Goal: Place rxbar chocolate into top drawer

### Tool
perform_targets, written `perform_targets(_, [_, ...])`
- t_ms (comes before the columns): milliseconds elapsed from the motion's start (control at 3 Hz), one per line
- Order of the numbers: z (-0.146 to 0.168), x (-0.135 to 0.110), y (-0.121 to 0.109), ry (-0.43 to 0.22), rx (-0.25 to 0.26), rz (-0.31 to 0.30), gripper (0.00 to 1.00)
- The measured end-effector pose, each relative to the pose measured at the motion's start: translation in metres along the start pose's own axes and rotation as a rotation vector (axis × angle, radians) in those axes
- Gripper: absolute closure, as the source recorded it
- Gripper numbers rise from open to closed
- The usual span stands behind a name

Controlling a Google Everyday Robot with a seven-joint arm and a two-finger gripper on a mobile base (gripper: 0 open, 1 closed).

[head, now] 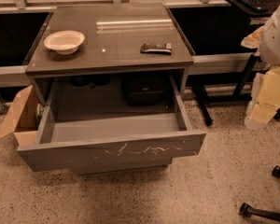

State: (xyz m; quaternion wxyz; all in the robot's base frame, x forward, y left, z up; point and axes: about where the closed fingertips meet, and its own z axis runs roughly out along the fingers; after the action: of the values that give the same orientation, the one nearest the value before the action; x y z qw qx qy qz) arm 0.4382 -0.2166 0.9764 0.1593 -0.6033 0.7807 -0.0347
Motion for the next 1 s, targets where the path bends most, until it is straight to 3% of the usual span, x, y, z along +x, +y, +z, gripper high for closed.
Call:
perform_targets(333, [0.000,0.000,0.000,0.000,0.000,0.000,0.00])
perform_targets(667, [0.005,-0.012,-0.020,-0.039,0.003,-0.030,0.00])
perform_targets(1000, [0.021,-0.037,-0.060,-0.123,0.011,-0.060,0.00])
